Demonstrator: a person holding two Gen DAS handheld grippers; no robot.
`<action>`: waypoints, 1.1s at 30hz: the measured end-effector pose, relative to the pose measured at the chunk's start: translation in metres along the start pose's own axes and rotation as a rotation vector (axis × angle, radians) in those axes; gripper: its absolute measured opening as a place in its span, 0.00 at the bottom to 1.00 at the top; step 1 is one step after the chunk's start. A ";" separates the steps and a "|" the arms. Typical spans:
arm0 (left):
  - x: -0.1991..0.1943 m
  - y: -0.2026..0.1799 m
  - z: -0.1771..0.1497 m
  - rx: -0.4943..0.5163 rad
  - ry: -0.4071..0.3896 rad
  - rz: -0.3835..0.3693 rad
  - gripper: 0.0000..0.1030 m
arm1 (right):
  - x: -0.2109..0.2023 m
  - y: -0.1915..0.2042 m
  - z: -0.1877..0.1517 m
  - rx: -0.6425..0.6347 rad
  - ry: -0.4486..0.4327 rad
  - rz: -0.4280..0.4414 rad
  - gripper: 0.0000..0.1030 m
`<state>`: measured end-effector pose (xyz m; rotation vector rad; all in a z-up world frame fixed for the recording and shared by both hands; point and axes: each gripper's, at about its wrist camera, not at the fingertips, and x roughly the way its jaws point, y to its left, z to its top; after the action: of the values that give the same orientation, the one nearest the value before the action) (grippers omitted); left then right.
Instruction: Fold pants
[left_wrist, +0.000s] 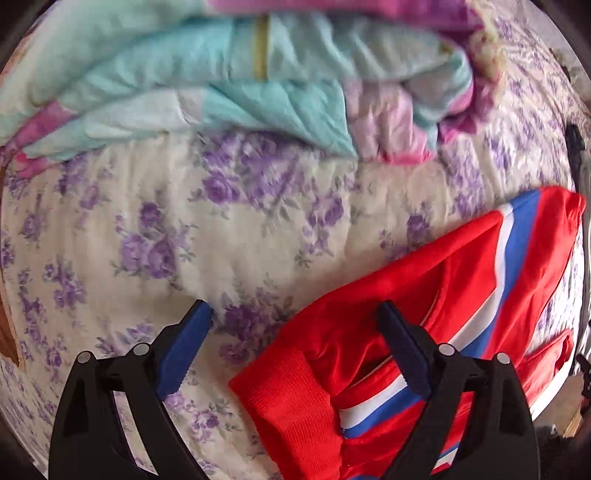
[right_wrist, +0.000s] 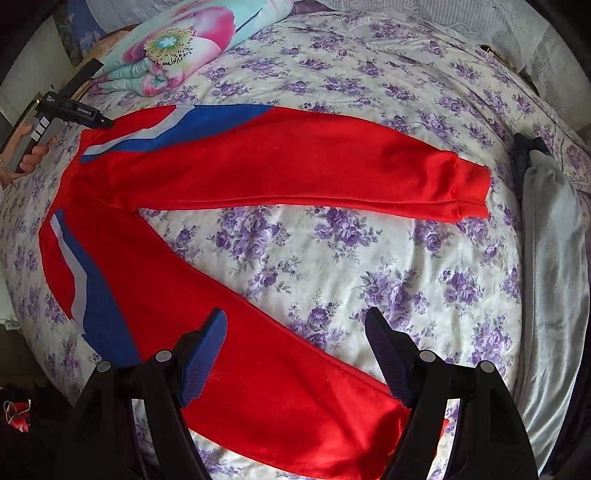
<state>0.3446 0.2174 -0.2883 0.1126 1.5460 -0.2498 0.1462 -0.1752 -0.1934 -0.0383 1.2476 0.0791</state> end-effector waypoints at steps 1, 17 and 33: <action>0.009 -0.007 -0.005 0.037 0.012 0.020 0.83 | 0.003 0.002 0.004 -0.016 0.001 -0.001 0.75; -0.005 -0.024 -0.040 -0.033 -0.175 0.110 0.33 | 0.076 -0.227 0.100 0.497 -0.009 -0.151 0.75; 0.003 -0.040 -0.041 -0.027 -0.146 0.187 0.33 | 0.097 -0.216 0.048 0.472 0.055 -0.222 0.26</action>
<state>0.2960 0.1875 -0.2892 0.2116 1.3829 -0.0873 0.2397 -0.3836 -0.2736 0.2308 1.2828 -0.4112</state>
